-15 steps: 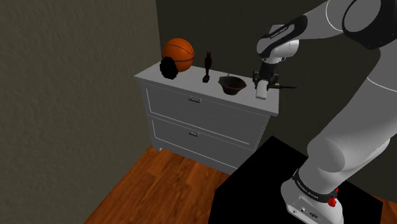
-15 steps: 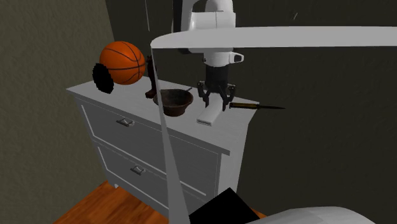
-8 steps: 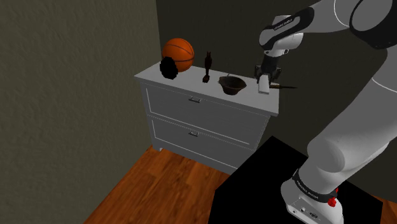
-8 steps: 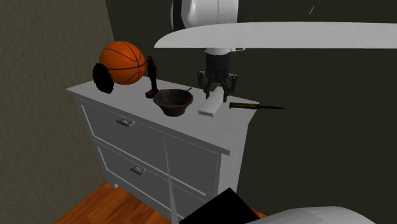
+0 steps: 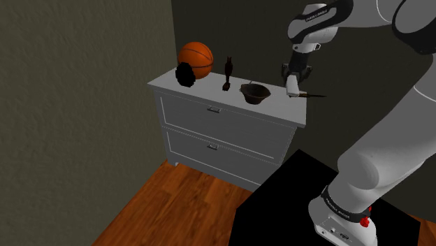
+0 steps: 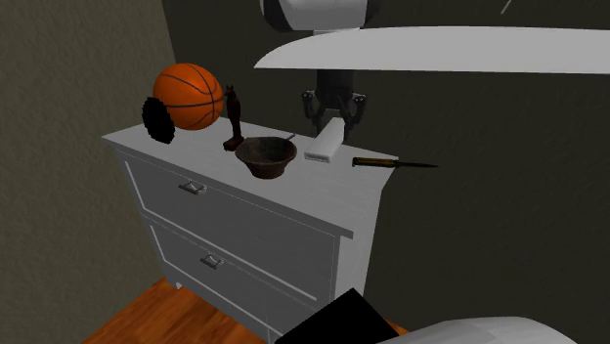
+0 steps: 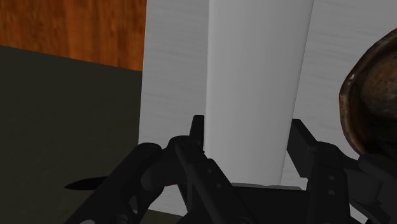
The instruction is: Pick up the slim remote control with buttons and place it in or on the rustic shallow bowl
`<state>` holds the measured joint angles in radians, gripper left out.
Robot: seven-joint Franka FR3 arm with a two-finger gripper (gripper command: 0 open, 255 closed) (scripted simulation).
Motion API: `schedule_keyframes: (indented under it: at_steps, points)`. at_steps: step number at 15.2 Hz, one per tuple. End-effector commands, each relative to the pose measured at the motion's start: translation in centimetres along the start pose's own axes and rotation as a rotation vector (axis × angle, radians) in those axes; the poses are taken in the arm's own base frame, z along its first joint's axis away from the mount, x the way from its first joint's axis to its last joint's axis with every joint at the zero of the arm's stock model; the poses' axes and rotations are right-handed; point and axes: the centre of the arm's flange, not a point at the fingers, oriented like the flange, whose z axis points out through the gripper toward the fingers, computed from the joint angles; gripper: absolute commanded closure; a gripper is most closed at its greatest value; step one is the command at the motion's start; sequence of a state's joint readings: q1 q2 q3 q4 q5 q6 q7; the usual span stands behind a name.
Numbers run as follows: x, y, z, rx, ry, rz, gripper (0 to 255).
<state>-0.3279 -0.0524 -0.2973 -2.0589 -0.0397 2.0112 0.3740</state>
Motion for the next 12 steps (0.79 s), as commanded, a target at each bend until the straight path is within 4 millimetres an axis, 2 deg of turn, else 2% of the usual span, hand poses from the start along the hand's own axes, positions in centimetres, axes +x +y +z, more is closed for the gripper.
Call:
schedule_keyframes:
  at_steps: [1, 8, 12]
  points:
    - [0.1, 0.1, -1.0, 0.0, 0.0, 0.0, 255]
    - [0.1, 0.2, -4.5, 0.0, 0.0, 0.0, 255]
    - [0.7, -5.0, -4.8, 0.0, 0.0, 0.0, 255]
